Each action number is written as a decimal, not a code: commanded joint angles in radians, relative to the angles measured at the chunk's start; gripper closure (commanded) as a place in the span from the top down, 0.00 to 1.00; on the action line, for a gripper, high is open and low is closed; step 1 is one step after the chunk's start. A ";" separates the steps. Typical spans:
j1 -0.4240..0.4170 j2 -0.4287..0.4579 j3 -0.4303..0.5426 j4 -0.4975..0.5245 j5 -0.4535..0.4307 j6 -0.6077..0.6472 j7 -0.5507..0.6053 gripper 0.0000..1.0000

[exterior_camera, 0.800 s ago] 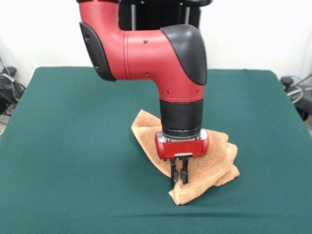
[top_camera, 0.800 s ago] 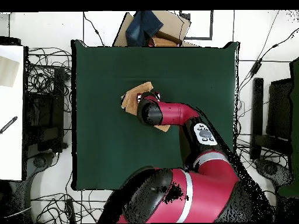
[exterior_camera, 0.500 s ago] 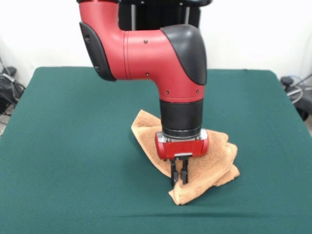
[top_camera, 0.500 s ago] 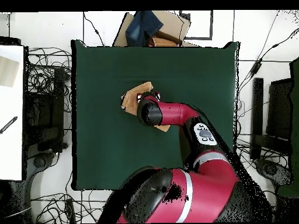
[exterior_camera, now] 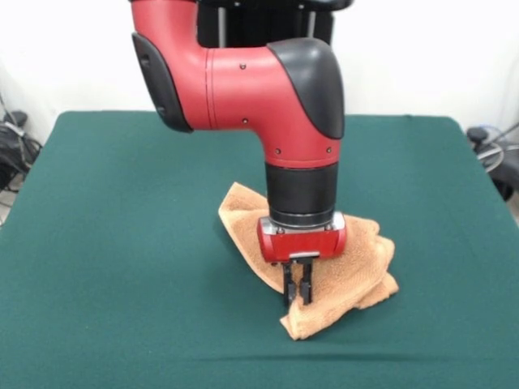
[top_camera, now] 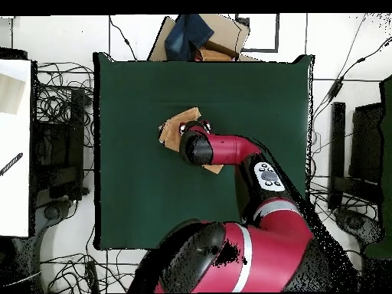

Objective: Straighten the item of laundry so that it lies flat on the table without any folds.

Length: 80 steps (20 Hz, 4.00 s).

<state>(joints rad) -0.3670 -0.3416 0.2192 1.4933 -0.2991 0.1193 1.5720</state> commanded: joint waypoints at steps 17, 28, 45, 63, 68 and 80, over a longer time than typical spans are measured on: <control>0.007 -0.126 -0.089 0.088 -0.018 0.285 0.089 0.00; -0.119 -0.222 -0.025 0.186 -0.043 0.267 0.009 0.00; -0.309 -0.391 0.089 0.313 -0.051 0.342 -0.112 0.00; -0.383 -0.465 0.154 0.347 -0.062 0.405 -0.112 0.00; -0.375 -0.505 0.137 0.389 -0.067 0.380 -0.077 0.00; -0.437 -0.550 0.141 0.506 -0.107 0.289 -0.079 0.00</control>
<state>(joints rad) -0.7710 -0.8912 0.2977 1.8727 -0.3149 0.4206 1.5720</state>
